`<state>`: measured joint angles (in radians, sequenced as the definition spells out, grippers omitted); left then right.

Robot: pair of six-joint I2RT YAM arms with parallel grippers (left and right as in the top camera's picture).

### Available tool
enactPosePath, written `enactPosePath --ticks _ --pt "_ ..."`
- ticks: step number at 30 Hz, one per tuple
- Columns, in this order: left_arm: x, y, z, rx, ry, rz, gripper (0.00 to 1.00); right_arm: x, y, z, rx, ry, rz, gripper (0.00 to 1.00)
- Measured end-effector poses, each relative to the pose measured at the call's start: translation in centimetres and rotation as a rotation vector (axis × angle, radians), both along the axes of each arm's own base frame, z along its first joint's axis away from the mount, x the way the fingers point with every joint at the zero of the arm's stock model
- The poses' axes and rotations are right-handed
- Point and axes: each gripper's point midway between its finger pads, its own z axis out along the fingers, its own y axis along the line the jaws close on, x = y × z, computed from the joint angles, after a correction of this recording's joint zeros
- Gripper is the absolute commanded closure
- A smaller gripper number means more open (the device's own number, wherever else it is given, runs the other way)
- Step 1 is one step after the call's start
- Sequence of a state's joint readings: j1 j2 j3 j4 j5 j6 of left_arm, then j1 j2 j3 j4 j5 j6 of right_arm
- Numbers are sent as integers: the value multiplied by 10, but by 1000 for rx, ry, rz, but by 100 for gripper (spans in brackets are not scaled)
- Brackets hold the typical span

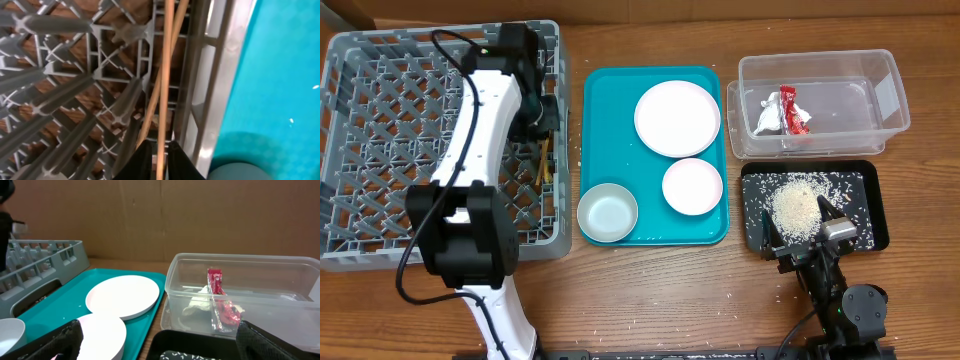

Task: Sort waste into correct bins and load items into the dishwasher
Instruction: 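Grasp the chopsticks with the left gripper and place them in the rack, then reach the left gripper to the pink bowl and grasp its rim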

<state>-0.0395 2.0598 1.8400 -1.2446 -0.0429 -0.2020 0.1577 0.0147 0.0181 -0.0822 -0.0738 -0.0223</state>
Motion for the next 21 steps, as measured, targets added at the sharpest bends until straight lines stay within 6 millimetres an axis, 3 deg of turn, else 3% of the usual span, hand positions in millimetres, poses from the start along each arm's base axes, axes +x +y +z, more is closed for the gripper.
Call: enactPosePath --ticks 3,5,10,16,18,21 --pt "2 0 -1 0 -5 -2 82 0 0 0 0 0 0 0" --pt "1 0 -1 -1 -3 -1 92 0 0 0 0 0 0 0" --pt "-14 -5 10 -28 59 -15 91 0 0 0 0 0 0 0" --pt "-12 -32 84 -96 -61 -98 91 0 0 0 0 0 0 0" --pt "-26 -47 115 -102 -113 -142 91 0 0 0 0 0 0 0" --pt "-70 -68 163 -96 -173 -208 91 0 0 0 0 0 0 0"
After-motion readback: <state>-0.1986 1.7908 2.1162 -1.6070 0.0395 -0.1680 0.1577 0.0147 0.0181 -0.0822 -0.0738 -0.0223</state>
